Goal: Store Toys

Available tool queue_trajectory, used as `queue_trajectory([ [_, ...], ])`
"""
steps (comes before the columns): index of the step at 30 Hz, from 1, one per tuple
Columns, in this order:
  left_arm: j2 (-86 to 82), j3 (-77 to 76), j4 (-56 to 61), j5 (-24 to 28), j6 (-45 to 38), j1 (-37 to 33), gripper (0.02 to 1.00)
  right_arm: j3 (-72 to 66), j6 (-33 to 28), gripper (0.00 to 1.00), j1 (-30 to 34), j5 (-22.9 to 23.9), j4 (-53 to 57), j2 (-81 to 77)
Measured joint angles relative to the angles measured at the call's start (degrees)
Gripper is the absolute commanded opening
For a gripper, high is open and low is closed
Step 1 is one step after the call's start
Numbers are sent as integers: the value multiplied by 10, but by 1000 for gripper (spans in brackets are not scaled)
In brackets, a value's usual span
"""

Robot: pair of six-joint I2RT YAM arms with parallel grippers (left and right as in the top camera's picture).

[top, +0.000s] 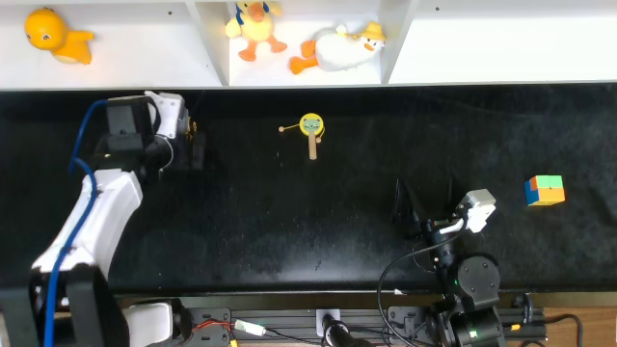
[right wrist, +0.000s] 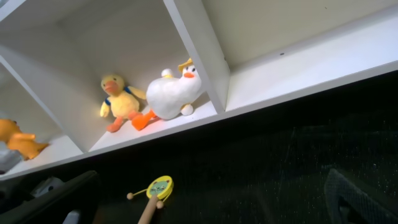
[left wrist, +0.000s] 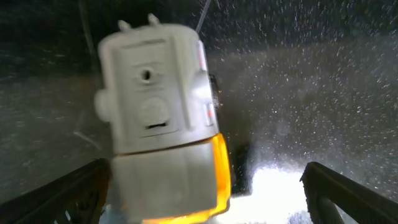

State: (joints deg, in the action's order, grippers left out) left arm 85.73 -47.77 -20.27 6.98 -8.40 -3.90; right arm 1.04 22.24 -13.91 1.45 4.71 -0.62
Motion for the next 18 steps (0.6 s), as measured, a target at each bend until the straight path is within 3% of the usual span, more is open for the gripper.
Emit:
queue_trajectory([
  [4,20,2,7,-8,5,1,1000,0,0,996,0,0,0,0],
  [18,34,2,40,-49,10,1,853,0,0,998,0,0,0,0],
])
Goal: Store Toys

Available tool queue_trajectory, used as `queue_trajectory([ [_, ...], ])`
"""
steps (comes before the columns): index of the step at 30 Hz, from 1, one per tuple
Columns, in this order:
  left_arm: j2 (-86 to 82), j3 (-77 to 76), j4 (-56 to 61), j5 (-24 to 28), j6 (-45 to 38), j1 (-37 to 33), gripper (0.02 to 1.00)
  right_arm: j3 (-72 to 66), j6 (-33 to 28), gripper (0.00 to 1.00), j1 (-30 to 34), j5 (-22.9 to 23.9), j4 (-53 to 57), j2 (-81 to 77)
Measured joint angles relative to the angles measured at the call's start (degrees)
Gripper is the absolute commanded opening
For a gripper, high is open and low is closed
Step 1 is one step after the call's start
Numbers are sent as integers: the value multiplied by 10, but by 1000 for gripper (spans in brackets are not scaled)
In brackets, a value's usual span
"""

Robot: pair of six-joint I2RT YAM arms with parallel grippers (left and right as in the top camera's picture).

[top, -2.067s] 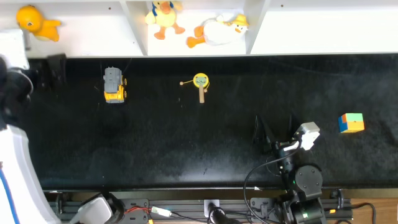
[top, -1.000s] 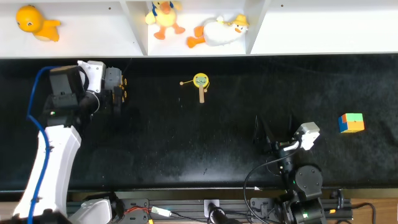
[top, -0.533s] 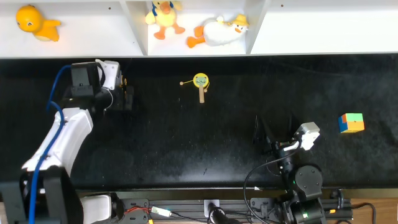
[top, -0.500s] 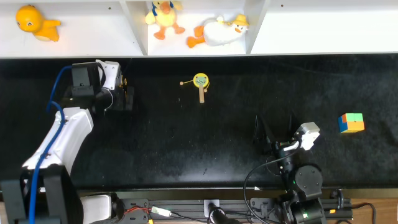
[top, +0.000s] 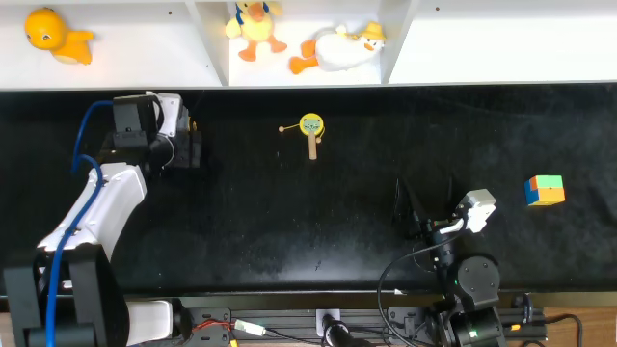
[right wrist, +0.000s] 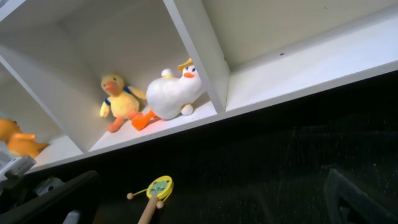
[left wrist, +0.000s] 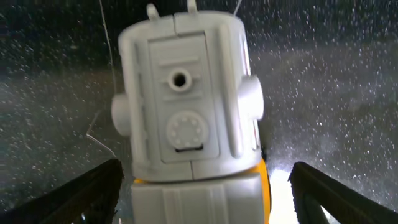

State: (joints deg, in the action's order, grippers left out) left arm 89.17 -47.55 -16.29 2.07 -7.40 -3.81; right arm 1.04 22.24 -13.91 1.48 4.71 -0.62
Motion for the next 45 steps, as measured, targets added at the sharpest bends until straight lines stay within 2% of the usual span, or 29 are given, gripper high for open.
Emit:
queue_trajectory([
  [11,15,0,8,-5,0,0,781,0,0,996,0,0,0,0],
  [23,30,0,22,-7,0,0,529,0,0,996,0,0,0,0],
  [34,30,-1,17,-6,5,0,375,0,0,996,0,0,0,0],
  [45,-60,-14,-66,-7,11,0,255,0,0,996,0,0,0,0],
])
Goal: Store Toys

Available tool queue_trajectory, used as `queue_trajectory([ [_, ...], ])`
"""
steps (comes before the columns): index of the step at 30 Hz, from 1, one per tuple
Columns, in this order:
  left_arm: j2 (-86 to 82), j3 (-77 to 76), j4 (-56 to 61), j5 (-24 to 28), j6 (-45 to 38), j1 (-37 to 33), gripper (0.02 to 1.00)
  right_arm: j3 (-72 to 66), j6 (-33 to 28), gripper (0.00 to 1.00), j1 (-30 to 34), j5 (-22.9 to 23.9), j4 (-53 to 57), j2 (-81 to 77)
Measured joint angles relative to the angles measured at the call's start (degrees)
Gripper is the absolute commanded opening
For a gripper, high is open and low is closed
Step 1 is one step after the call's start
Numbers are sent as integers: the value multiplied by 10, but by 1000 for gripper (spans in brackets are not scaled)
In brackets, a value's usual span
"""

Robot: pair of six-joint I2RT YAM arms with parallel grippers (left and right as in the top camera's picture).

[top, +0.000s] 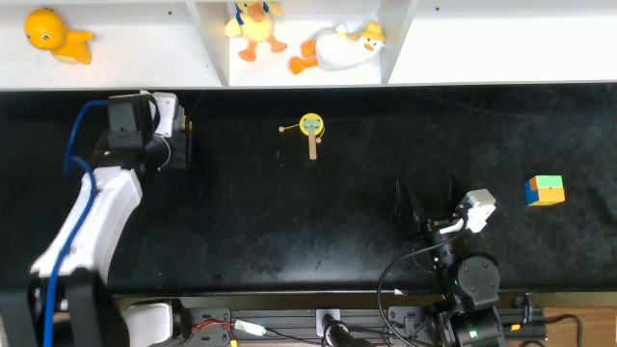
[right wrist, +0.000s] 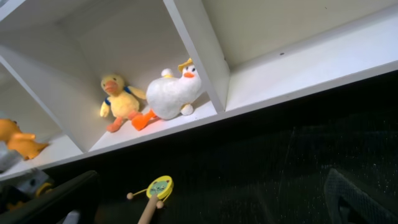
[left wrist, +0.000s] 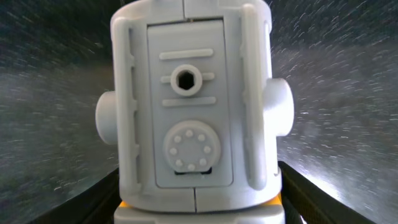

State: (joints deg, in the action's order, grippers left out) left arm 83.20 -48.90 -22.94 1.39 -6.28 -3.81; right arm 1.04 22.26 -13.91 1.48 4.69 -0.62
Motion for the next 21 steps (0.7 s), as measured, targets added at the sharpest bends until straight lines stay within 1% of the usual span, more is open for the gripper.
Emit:
queue_trajectory([
  [4,-60,-2,-7,0,0,0,240,0,0,996,0,0,0,0],
  [8,-88,-3,26,0,1,0,231,0,0,996,0,0,0,0],
  [15,-64,-5,133,0,4,0,222,0,0,996,0,0,0,0],
  [21,2,-6,249,0,5,0,185,0,0,996,0,0,0,0],
])
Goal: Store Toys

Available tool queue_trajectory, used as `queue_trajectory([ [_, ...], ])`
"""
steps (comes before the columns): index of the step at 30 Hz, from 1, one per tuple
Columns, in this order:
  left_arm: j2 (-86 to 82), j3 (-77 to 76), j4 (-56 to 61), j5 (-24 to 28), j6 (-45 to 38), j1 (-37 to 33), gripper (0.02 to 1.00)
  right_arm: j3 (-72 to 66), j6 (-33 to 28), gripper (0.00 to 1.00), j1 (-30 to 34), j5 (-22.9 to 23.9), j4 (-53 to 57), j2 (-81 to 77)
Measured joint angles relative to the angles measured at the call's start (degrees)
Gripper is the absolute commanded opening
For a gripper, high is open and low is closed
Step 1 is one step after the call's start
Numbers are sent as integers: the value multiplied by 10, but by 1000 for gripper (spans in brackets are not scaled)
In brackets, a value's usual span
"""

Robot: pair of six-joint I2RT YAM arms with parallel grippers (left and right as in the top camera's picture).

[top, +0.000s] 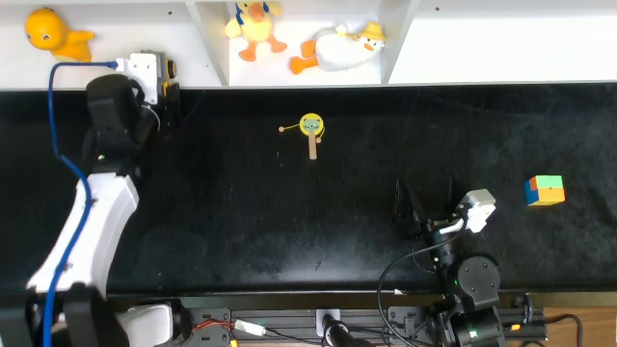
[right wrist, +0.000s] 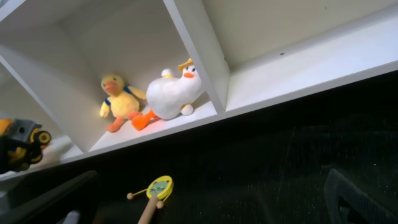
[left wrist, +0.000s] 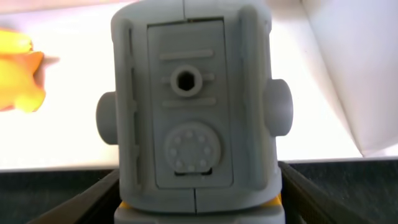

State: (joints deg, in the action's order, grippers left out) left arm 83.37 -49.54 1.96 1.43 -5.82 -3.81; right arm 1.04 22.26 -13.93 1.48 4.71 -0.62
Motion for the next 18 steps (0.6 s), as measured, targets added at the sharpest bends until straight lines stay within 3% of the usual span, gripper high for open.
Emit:
queue_trajectory([
  [9,59,0,104,14,2,0,165,0,0,998,0,0,0,0],
  [18,80,0,128,27,2,0,152,0,0,998,0,0,0,0],
])
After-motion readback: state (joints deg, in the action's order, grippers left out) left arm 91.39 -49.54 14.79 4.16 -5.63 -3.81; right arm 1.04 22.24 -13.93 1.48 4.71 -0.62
